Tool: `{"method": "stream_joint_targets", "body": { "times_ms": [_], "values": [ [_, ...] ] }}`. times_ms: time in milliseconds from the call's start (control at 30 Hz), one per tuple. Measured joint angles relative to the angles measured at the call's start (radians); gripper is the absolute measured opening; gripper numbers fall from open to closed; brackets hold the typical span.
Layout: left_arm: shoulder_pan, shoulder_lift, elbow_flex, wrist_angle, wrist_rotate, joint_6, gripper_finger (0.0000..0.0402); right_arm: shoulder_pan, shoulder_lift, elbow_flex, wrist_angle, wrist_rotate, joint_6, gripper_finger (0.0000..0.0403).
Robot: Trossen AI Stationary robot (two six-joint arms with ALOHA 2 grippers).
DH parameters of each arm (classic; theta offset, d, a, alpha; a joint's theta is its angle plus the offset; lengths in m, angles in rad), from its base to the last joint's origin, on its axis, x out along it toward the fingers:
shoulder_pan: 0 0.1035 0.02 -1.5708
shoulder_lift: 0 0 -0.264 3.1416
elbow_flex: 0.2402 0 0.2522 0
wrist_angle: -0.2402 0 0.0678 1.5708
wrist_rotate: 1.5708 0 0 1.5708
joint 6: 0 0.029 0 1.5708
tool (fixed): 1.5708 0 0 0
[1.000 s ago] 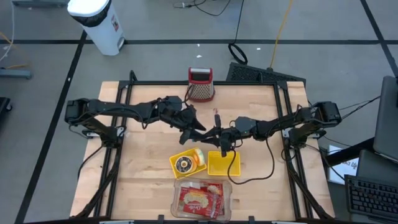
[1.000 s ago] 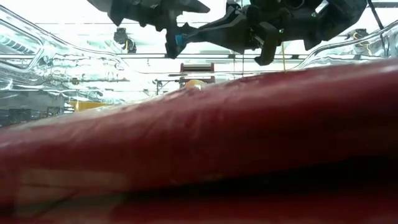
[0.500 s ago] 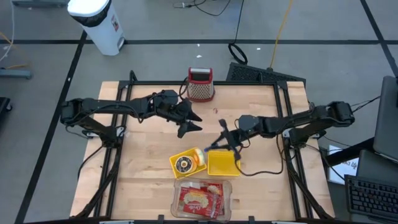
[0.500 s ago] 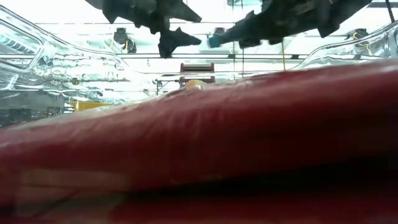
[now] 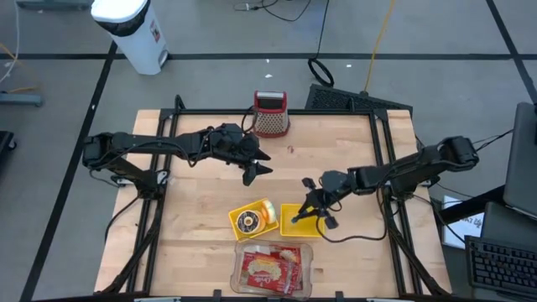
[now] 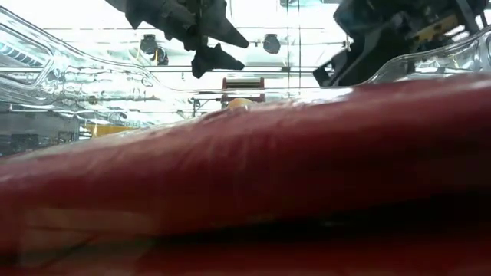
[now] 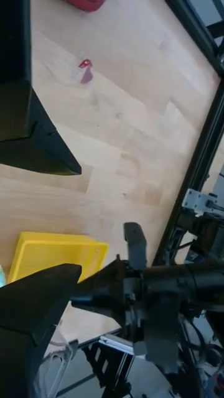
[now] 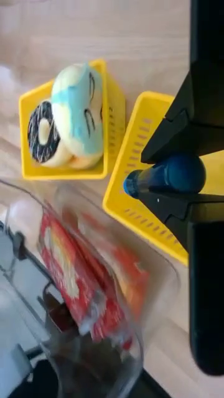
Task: Pick & Place Food Item
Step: Put the large blue food coloring bottle into the right yellow bin, then put the brown food coloring bottle into the right yellow bin
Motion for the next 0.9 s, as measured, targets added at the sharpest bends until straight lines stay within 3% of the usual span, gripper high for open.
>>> {"method": "stream_joint_targets", "body": {
  "times_ms": [300,733,900],
  "values": [
    [0.0,0.0,0.0,0.008,-0.004,-0.002,0.0248,-0.001,0.038,-0.136,0.254,0.001,0.047,0.0082],
    [0.0,0.0,0.0,0.001,-0.006,-0.016,0.0248,-0.01,0.027,-0.148,0.258,0.004,0.057,0.017],
    [0.015,0.0,0.0,-0.08,-0.093,-0.012,0.0248,-0.04,-0.019,-0.148,0.261,0.006,0.054,0.0177]
  ]
}}
